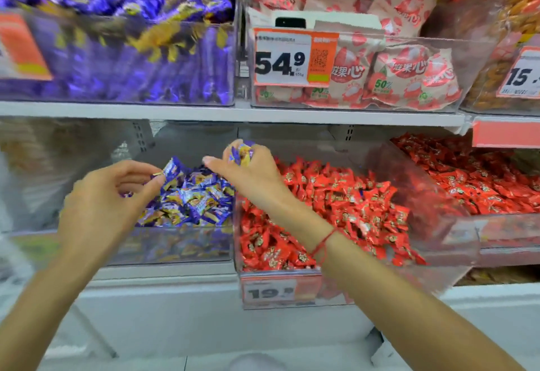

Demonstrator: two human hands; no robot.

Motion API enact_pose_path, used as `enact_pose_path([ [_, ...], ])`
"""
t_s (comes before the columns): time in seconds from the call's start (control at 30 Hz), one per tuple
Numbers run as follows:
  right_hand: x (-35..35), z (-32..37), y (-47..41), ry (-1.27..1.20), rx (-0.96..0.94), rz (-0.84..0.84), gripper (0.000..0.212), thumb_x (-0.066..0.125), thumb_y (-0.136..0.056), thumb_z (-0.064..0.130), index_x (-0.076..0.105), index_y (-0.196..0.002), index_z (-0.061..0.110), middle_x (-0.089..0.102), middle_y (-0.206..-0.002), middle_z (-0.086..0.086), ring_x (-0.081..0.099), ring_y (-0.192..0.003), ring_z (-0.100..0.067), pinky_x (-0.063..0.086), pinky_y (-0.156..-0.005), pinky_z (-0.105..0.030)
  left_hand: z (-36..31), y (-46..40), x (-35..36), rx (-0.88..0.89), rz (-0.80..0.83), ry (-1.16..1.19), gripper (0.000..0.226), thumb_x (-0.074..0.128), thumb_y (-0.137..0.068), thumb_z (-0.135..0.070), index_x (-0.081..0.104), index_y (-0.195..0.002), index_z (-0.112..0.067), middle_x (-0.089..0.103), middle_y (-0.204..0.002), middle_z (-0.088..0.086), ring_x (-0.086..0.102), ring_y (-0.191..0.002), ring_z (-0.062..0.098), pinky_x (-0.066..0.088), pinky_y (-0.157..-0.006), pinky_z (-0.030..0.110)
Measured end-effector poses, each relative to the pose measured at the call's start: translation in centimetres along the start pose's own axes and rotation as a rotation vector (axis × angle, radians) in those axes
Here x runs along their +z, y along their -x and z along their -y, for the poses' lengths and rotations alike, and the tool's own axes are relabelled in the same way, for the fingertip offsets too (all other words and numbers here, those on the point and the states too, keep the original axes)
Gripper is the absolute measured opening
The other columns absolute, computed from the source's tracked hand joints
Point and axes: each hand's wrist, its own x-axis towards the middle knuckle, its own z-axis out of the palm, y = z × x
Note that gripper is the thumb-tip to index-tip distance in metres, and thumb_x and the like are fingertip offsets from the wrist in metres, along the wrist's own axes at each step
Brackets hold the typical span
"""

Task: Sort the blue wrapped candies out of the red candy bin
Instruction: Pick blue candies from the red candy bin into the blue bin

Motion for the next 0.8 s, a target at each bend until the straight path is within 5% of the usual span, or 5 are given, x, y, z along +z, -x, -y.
enact_pose_path([
  [0.13, 5.3, 0.2, -2.5, 0.385, -0.112, 0.140, 0.031, 0.076, -0.077, 0.038, 0.054, -0.091, 0.020, 0.056, -0.095, 0.001, 0.056, -0.087, -0.020, 0.046, -0.080, -0.036, 0.8, -1.0, -0.8, -0.010, -0.034, -0.090, 0.029, 0.054, -0.067, -0.063, 0.066, -0.083, -0.042, 0.071, -0.081, -0.018, 0.069, -0.082, 0.010, 0.056, -0.082, 0.046],
  [0.23, 5.5, -0.4, -2.9, 0.663, -0.067, 0.401, 0.062, 0.070, -0.080, 0.049, 0.045, -0.132, 0.024, 0.040, -0.132, -0.003, 0.038, -0.127, -0.023, 0.027, -0.108, -0.049, 2.3, -1.8, -0.6, -0.042, 0.062, -0.199, 0.053, 0.049, -0.065, -0.073, 0.063, -0.105, -0.042, 0.073, -0.097, -0.012, 0.069, -0.097, 0.015, 0.053, -0.091, 0.048],
  [0.3, 3.8, -0.3, -2.3, 0.749, -0.125, 0.418, 0.060, 0.065, -0.086, 0.045, 0.042, -0.139, 0.027, 0.034, -0.141, -0.003, 0.030, -0.133, -0.025, 0.018, -0.113, -0.051, 2.7, -2.0, -0.3, -0.055, 0.094, -0.269, 0.057, 0.046, -0.066, -0.073, 0.060, -0.114, -0.045, 0.073, -0.102, -0.009, 0.067, -0.101, 0.020, 0.052, -0.090, 0.049],
  [0.5, -6.9, -1.3, 2.7, 0.632, -0.289, 0.211, 0.021, 0.065, -0.088, 0.026, 0.068, -0.109, 0.026, 0.059, -0.116, 0.005, 0.054, -0.111, -0.014, 0.041, -0.099, -0.041, -2.6, -1.1, 2.1, 0.153, 0.115, -0.166, 0.012, 0.064, -0.086, -0.042, 0.067, -0.098, -0.044, 0.068, -0.088, -0.024, 0.068, -0.092, 0.009, 0.053, -0.089, 0.041],
  [0.8, -21.8, -7.1, 10.4, 0.901, -0.055, -0.086, 0.010, 0.065, -0.088, 0.026, 0.071, -0.090, 0.032, 0.070, -0.078, 0.014, 0.064, -0.074, -0.003, 0.053, -0.070, -0.036, -10.1, 0.0, 14.0, 0.534, 0.596, -0.053, 0.022, 0.053, -0.084, -0.050, 0.065, -0.102, -0.047, 0.067, -0.097, -0.027, 0.061, -0.094, -0.005, 0.050, -0.087, 0.037],
])
